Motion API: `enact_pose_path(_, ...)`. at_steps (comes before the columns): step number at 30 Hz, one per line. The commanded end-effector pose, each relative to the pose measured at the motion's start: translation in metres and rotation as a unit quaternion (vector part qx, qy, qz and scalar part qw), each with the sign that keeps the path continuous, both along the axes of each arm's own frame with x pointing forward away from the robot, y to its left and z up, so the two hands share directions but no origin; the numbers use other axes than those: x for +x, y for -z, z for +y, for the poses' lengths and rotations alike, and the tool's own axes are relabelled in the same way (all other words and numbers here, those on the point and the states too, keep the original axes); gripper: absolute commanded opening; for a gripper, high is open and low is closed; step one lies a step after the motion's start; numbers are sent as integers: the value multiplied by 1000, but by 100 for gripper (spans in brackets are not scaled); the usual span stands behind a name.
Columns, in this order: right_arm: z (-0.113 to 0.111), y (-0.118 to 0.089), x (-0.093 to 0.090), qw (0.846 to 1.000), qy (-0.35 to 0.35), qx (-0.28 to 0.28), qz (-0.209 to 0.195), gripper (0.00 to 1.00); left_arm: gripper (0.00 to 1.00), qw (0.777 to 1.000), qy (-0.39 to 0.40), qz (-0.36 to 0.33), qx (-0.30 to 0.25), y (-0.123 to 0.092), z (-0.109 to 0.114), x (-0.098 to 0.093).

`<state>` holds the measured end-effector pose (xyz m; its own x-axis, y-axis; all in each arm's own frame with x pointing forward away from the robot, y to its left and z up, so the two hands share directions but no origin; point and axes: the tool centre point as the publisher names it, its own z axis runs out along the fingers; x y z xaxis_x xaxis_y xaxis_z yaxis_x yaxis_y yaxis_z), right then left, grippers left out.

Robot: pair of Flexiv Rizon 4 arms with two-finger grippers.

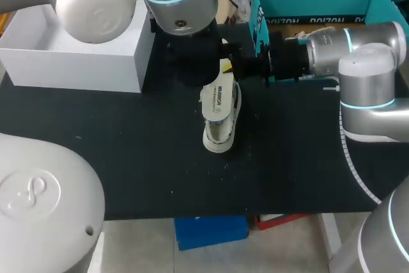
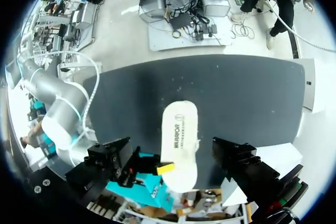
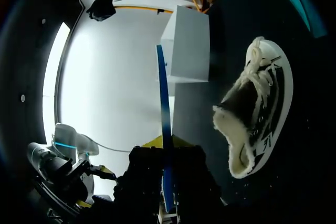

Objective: Take the shoe out of the shoebox, open the shoe tongue, remove and reinsert the insole, then place the shoe into the shoebox

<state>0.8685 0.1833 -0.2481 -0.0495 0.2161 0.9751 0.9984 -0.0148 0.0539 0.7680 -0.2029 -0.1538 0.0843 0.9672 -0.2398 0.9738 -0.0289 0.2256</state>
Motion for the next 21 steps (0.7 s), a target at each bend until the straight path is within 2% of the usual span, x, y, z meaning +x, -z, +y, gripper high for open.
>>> enact_pose_path(1,1,0,0,1000,1,-1,0,0,100,1000,5,6,-5,4,1,6)
enact_pose_path(14,1,0,0,1000,1,-1,0,0,100,1000,-2,2,0,3,1,7)
enact_pose_path(17,1,0,0,1000,1,-1,0,0,100,999,9,35,-18,6,1,9)
enact_pose_path(19,1,0,0,1000,1,-1,0,0,100,1000,3,30,2,4,1,12)
enact_pose_path(21,1,0,0,1000,1,-1,0,0,100,999,4,37,-5,0,0,14)
